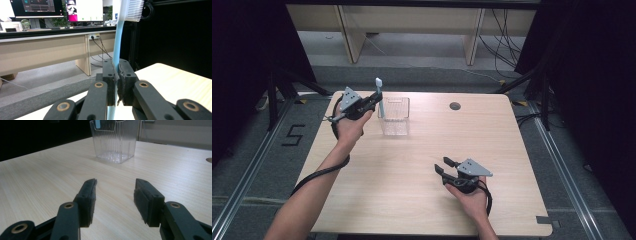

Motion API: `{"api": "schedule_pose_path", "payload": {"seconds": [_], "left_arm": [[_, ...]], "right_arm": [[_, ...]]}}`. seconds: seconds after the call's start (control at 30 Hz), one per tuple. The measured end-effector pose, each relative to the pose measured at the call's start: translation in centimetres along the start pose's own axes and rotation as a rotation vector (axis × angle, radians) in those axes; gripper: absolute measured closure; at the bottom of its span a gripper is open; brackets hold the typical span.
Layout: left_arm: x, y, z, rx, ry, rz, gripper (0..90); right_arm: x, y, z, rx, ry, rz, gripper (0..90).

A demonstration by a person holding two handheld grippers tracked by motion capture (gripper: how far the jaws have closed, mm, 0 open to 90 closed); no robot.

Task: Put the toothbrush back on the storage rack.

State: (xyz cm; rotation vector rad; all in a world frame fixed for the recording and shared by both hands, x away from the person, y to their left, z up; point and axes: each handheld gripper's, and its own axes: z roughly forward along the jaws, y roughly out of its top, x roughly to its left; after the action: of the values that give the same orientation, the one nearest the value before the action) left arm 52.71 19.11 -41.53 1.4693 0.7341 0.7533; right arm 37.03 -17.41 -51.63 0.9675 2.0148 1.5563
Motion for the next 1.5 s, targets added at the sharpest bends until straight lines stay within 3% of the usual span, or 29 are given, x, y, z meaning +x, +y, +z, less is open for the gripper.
{"api": "schedule_pose_path", "payload": {"seconds": [0.73,0.77,0.93,0.97,1.03,1.07,1.17,1.27,1.5], "left_arm": [[-0.1,-1.4,0.1,0.031,0.007,-0.009,84.6],[-0.1,-1.4,0.1,0.031,0.007,-0.009,84.6],[0.0,-2.1,-0.1,0.046,0.013,-0.016,84.6],[0.0,-2.2,-0.1,0.049,0.014,-0.015,84.5],[0.1,-2.4,-0.2,0.05,0.015,-0.017,84.5],[0.1,-2.5,-0.2,0.052,0.016,-0.02,84.5],[0.1,-2.6,-0.2,0.057,0.015,-0.019,84.5],[0.1,-2.8,-0.2,0.061,0.017,-0.021,84.5],[0.1,-3.3,-0.1,0.079,0.021,-0.021,84.4]], "right_arm": [[0.2,0.1,-0.2,0.015,-0.004,0.012,52.7],[0.2,0.0,0.0,-0.008,-0.011,0.018,52.7],[0.1,0.0,-0.1,0.001,-0.005,0.009,52.7],[-0.1,0.1,0.0,-0.005,0.003,-0.024,52.7],[0.0,0.0,0.0,-0.001,0.005,0.004,52.7],[-0.1,0.0,0.1,-0.012,0.003,-0.027,52.7],[0.0,0.1,0.0,0.017,0.004,-0.013,52.7],[0.0,0.0,0.3,-0.014,0.017,-0.011,52.7],[-0.1,0.1,0.0,0.007,-0.001,-0.03,52.7]]}}
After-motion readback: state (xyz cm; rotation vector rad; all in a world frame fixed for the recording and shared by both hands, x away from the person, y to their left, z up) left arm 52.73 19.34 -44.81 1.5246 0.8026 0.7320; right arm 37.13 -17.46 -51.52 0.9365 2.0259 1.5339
